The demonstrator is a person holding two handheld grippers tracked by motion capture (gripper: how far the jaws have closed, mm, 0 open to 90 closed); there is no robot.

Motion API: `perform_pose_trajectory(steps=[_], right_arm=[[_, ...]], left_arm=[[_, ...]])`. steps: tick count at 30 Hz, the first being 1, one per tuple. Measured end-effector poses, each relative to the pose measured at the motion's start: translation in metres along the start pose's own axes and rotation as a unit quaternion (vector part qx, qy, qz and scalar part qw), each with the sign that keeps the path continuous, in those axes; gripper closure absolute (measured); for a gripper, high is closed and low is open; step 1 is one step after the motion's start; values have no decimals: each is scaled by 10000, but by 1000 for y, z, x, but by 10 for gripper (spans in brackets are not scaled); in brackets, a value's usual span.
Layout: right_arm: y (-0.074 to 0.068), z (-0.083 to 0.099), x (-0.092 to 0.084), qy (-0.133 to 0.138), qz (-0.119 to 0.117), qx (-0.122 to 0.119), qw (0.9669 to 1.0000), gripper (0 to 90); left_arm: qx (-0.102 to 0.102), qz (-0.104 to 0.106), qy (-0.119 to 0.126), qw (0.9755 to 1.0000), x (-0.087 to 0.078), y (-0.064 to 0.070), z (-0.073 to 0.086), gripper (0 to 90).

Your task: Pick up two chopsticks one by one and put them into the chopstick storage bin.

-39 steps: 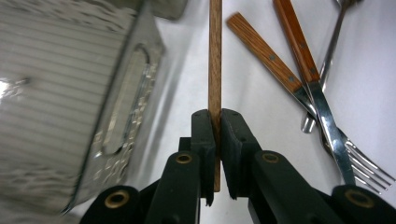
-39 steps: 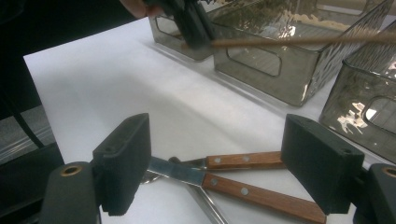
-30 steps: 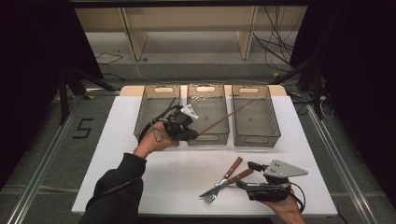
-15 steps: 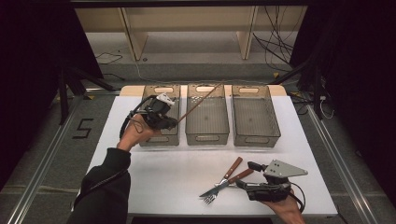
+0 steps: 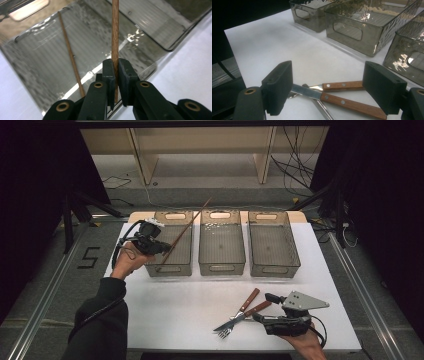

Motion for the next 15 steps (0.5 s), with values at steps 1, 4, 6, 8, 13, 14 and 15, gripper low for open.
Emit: perform_pose_trajectory(steps=[1,4,6,8,13,14,15], right_arm=[[0,0,0,-1,-1,1,10000,251],[0,0,0,-7,1,7,10000,252],[0,0,0,-15,6,5,10000,252],[-1,0,1,-12,-2,-3,10000,252],[0,0,1,-12,5,0,10000,252],[-1,0,1,-16,1,0,10000,251],[-1,0,1,-22,3,7,10000,251]], left_arm=[[-53,-11,15,10000,-1,-1,2,837],[-140,-64,4,9999,-3,-6,7,837],[-219,-105,-6,9997,-3,-9,11,837],[-277,-129,-36,9995,-4,-12,15,837],[-411,-248,-64,9988,-5,-17,23,837],[-434,-259,-87,9987,-5,-18,24,837],[-463,-264,-105,9985,-5,-19,26,836]])
Point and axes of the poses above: each handheld gripper's, and its own axes: x roughly forward along the jaws, z roughly out of its underside, y roughly to its right, the point moved 2 cm from there along x, roughly forward along the jaws, and after that the axes turned 14 degrees about x, right-handed, at the moved point
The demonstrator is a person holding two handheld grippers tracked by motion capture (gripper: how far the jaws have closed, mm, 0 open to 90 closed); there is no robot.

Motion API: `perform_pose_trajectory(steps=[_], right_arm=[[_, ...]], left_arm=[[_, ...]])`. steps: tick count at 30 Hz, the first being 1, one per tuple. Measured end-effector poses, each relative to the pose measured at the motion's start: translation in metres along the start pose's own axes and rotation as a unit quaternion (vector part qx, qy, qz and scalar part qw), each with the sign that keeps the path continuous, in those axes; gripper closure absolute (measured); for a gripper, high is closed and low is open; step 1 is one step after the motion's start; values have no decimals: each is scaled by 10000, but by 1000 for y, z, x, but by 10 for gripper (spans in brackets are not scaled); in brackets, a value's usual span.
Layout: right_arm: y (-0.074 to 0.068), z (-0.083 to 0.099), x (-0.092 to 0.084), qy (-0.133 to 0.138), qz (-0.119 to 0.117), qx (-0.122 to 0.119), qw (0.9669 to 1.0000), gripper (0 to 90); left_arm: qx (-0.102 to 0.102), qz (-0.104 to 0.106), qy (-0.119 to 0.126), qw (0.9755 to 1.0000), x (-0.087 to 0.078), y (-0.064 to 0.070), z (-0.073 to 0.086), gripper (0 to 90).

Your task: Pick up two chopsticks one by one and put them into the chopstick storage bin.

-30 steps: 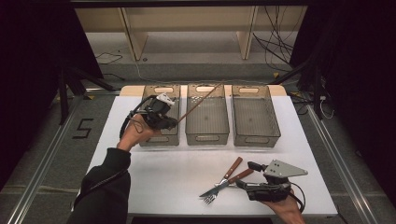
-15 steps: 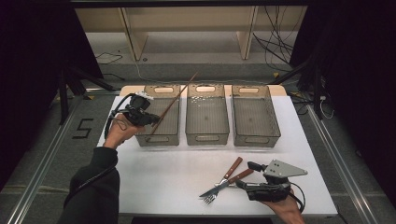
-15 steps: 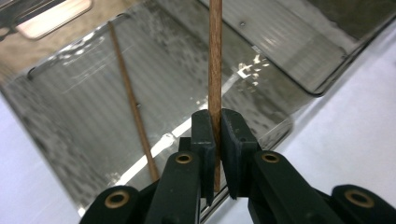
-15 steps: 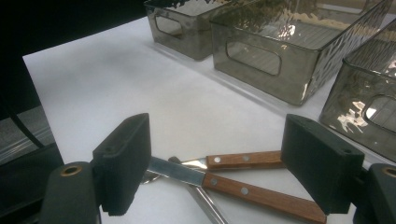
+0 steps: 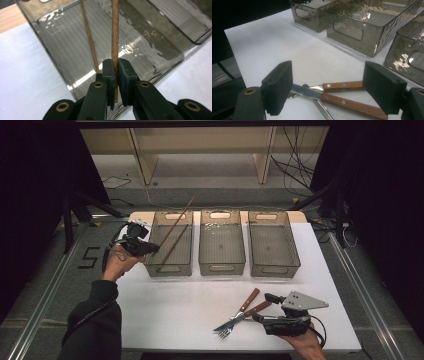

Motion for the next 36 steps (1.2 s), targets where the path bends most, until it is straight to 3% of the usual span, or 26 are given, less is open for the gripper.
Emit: perform_pose_trajectory(steps=[17,26,33,36], right_arm=[[0,0,0,-3,-4,-2,10000,251],[0,0,0,4,-11,-14,10000,252],[0,0,0,7,-2,-3,10000,252],[0,0,0,4,-3,-2,10000,252]], left_arm=[[-339,-166,-365,9986,12,-6,15,836],[-662,-254,-413,9966,15,-9,16,818],[-815,-108,-276,9962,9,-6,8,491],[-807,6,-114,9967,6,0,5,415]])
Point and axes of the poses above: each handheld gripper's, and its own axes: x roughly forward along the jaws, z roughly out of its underside, y roughly to its right, the point moved 2 cm from there along x, roughly forward along the jaws, and after that the axes turned 14 degrees about x, right-handed, at the moved point
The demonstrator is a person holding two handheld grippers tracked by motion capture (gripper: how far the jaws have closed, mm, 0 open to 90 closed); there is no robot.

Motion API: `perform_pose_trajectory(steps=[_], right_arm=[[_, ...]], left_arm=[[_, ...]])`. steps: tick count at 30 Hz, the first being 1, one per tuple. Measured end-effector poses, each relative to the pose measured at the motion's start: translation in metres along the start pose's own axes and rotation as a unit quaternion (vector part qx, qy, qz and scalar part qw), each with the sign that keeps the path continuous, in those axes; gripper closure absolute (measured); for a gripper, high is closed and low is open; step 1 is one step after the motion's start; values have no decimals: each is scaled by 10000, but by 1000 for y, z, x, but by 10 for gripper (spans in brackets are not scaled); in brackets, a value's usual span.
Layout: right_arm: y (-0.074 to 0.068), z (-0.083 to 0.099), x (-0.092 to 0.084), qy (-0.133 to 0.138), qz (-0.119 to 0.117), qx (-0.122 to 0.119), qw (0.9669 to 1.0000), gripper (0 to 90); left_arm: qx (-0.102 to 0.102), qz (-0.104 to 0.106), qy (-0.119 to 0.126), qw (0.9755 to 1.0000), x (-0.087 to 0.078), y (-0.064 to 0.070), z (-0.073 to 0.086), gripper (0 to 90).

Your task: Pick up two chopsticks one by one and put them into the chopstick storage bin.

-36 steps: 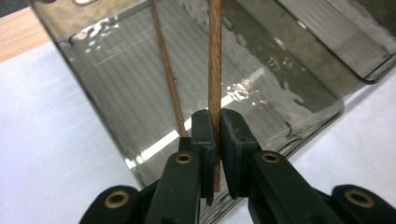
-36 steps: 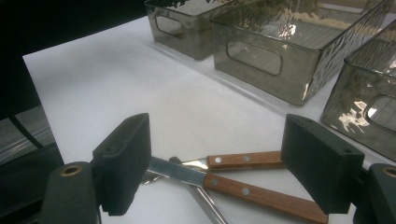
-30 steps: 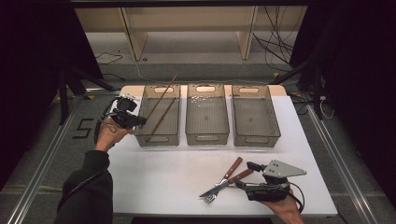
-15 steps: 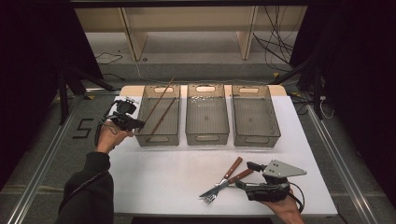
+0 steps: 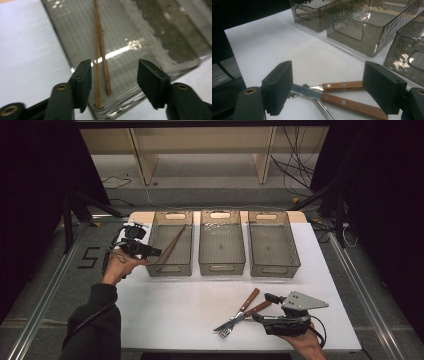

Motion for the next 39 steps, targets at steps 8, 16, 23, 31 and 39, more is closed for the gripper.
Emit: perform_pose_trajectory(steps=[8,16,23,31,39], right_arm=[[0,0,0,8,-1,-5,10000,252],[0,0,-1,5,7,-8,10000,252],[0,1,-1,-5,7,-6,10000,252],[0,1,0,-20,14,-9,10000,252],[0,2,1,-73,4,-32,10000,251]], left_arm=[[48,98,329,9994,-11,16,1,273],[81,249,659,9975,-20,27,14,213],[64,364,891,9953,-25,37,27,187],[145,435,1158,9922,-30,51,41,167],[178,593,1406,9881,-35,67,53,160]])
Point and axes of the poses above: each handheld gripper's, and its own axes: x roughly forward along the jaws, z roughly out of its underside, y roughly to its right, the point moved 2 cm from there along x, roughly forward along the jaws, and after that the axes turned 14 degrees about x, right-handed, at the moved point
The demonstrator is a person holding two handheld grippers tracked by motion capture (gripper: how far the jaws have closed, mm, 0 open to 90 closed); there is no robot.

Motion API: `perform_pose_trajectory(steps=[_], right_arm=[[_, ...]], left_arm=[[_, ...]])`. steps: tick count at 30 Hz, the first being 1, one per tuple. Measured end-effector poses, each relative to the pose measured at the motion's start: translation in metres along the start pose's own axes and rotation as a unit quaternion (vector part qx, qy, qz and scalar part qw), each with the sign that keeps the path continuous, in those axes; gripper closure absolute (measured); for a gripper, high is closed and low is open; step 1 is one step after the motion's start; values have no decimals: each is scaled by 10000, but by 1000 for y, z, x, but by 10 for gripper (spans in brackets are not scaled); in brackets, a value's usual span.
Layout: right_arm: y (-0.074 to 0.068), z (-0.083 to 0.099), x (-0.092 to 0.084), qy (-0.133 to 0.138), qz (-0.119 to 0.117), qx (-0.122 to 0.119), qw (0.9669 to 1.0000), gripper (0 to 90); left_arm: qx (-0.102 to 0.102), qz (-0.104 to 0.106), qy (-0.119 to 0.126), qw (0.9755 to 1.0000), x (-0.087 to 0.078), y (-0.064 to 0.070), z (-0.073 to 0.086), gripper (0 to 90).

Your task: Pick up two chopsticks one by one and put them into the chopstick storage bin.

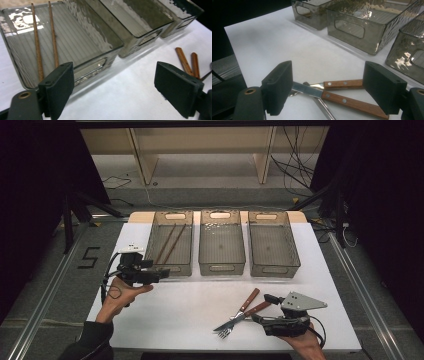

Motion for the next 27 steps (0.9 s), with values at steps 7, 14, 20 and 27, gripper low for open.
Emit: perform_pose_trajectory(steps=[7,14,20,27], right_arm=[[2,1,1,-45,-5,27,10000,251],[5,2,0,-144,65,48,9999,250],[5,3,-1,-181,129,41,9997,249],[5,3,0,-257,202,-13,9995,249]], left_arm=[[42,87,216,9997,-8,13,10,155],[97,128,441,9989,-14,26,21,152],[137,245,605,9978,-17,36,35,152],[275,204,731,9967,-21,44,47,152]])
Point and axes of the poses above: each handheld gripper's, and its own axes: x roughly forward along the jaws, z roughly out of its underside, y roughly to its right, the point moved 2 cm from there along x, roughly forward along the jaws, and after that the axes turned 14 degrees about x, right-handed, at the moved point
